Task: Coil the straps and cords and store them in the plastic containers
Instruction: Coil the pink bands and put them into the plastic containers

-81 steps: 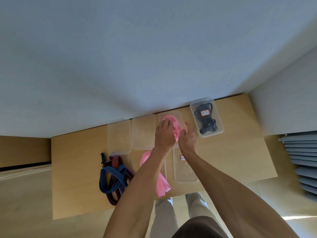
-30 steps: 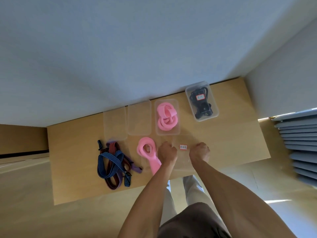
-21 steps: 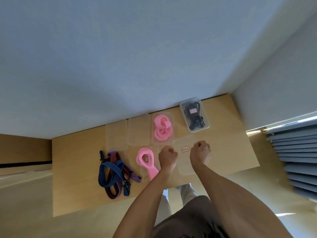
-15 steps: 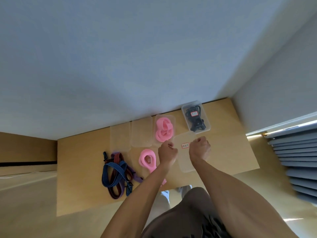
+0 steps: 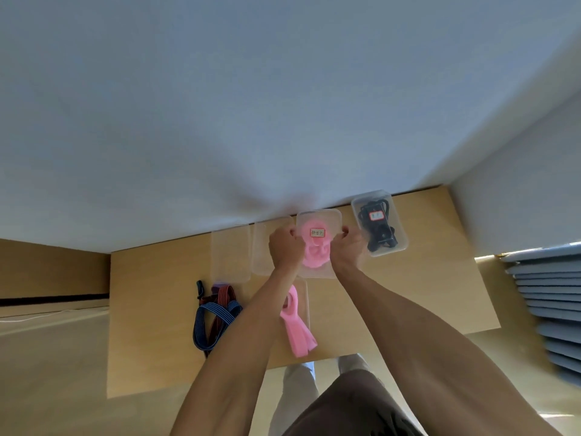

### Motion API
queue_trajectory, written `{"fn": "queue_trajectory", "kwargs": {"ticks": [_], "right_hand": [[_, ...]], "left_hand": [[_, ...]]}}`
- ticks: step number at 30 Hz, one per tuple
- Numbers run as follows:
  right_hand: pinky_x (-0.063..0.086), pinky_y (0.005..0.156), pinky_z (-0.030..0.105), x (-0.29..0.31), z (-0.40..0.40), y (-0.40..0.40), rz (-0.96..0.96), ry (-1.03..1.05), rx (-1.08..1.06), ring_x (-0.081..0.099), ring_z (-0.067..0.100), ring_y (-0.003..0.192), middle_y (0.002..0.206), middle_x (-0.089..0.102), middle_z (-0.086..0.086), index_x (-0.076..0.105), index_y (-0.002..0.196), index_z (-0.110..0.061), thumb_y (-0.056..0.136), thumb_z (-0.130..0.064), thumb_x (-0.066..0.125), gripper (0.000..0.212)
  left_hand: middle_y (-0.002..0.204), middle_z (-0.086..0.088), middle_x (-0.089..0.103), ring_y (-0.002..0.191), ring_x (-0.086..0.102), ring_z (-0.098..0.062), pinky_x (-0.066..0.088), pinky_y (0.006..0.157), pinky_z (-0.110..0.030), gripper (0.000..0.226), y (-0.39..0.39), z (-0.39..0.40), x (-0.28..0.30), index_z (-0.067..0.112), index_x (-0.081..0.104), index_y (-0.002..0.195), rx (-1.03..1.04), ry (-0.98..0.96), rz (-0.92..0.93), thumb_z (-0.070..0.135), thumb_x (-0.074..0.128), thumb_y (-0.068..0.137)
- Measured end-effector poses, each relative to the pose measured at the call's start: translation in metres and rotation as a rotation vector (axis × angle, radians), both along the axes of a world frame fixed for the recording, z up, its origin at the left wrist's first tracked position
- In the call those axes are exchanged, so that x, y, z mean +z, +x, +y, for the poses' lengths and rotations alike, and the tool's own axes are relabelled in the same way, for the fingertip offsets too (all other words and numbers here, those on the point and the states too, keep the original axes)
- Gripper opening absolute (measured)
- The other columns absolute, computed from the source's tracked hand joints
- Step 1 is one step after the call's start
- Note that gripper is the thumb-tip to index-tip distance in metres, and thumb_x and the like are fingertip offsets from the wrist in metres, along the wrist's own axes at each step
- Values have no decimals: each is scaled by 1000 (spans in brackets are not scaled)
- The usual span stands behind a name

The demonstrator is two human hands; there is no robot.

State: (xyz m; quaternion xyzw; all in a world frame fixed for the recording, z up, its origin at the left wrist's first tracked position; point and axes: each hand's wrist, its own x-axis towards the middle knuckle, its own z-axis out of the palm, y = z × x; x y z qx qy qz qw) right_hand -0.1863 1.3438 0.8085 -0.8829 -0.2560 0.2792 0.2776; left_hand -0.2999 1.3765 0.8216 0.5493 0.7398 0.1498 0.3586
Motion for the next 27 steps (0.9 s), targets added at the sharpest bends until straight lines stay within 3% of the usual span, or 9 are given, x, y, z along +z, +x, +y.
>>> {"fn": "queue_trajectory", "kwargs": {"ticks": [4, 8, 11, 14, 17, 24, 27], "right_hand": [[48, 71, 33, -19, 9, 1, -13, -87, 57, 64, 31, 97, 111, 67, 15, 66, 116, -3, 92, 1, 53, 28], [47, 69, 32, -34, 3, 8, 5, -176, 49, 65, 30, 90, 104, 69, 14, 69, 110, -6, 91, -2, 56, 24], [46, 66, 31, -38, 0, 11, 18, -200, 25, 59, 29, 76, 92, 71, 15, 73, 96, -8, 90, -6, 56, 18], [42, 62, 30, -38, 7, 10, 10, -182, -8, 52, 26, 70, 86, 69, 16, 72, 90, -7, 90, -6, 56, 16], [37, 59, 27, -39, 13, 9, 18, -204, -23, 53, 25, 70, 80, 64, 10, 71, 89, -9, 91, -6, 54, 17], [39, 64, 29, -49, 11, 11, 39, -191, -41, 55, 26, 76, 90, 69, 10, 70, 98, -14, 89, -8, 57, 17], [40, 63, 30, -49, 13, 8, -29, -166, 9, 57, 28, 75, 89, 69, 14, 67, 114, -16, 86, -1, 56, 33]], "left_hand": [[55, -1, 27, 56, 22, -17, 10, 48, -29, 37, 0, 4, -22, 18, 26, 54, -24, -69, 54, -11, 45, 68], [64, -15, 57, 57, 45, -29, 16, 43, -26, 33, 4, 1, -40, 15, 36, 53, -53, -81, 142, -6, 48, 77], [74, -15, 68, 75, 65, -35, 28, 48, -29, 25, 4, 8, -43, 15, 49, 59, -113, -90, 222, -1, 50, 79], [71, -15, 67, 75, 65, -36, 39, 51, -35, 25, 6, 15, -42, 16, 50, 61, -133, -90, 268, 0, 50, 79], [60, -16, 56, 66, 55, -42, 25, 45, -39, 26, 10, 18, -43, 12, 47, 57, -91, -72, 221, -4, 49, 78], [83, -17, 68, 82, 65, -39, 40, 57, -36, 19, 9, 18, -55, 10, 58, 76, -152, -87, 285, 0, 44, 86], [89, -18, 70, 89, 67, -38, 48, 63, -41, 21, 10, 29, -52, 8, 63, 84, -236, -82, 335, -1, 45, 88]]}}
